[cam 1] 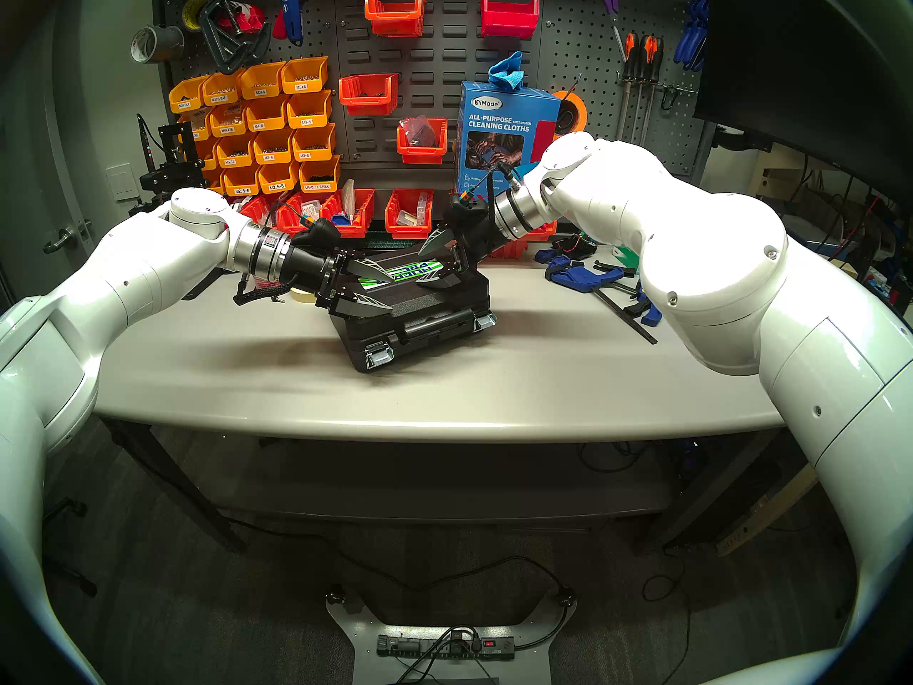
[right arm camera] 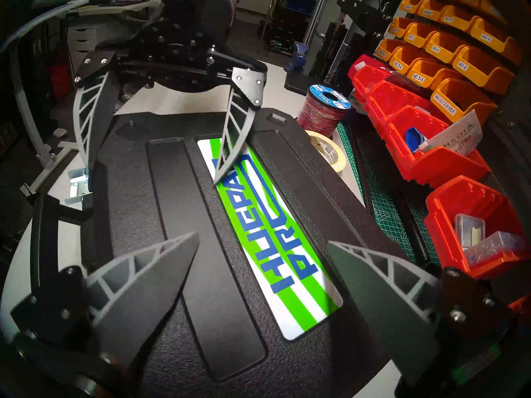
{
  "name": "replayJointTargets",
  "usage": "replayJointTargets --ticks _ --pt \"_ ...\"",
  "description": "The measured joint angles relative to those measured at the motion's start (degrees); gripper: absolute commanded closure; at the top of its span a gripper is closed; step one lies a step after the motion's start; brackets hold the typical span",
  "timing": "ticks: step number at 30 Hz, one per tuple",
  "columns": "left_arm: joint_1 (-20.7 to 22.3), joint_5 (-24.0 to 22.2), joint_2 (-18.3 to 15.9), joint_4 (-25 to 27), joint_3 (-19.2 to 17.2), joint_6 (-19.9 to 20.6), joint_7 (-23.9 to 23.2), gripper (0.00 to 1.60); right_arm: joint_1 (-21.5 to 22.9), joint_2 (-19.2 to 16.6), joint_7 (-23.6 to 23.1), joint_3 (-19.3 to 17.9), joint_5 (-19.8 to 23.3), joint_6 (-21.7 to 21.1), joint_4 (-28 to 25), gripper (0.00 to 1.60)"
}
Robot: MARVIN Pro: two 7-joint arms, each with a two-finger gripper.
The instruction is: Open the tool box
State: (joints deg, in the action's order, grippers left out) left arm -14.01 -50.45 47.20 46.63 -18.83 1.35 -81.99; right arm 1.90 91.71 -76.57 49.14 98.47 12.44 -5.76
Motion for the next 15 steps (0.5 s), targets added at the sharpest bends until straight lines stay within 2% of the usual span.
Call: replayJointTargets --ticks 15 --pt "0.0 0.1 0.0 0.0 -0.1 0.0 0.0 0.0 0.1 0.1 0.0 1.4 1.4 -1.5 -0.1 0.0"
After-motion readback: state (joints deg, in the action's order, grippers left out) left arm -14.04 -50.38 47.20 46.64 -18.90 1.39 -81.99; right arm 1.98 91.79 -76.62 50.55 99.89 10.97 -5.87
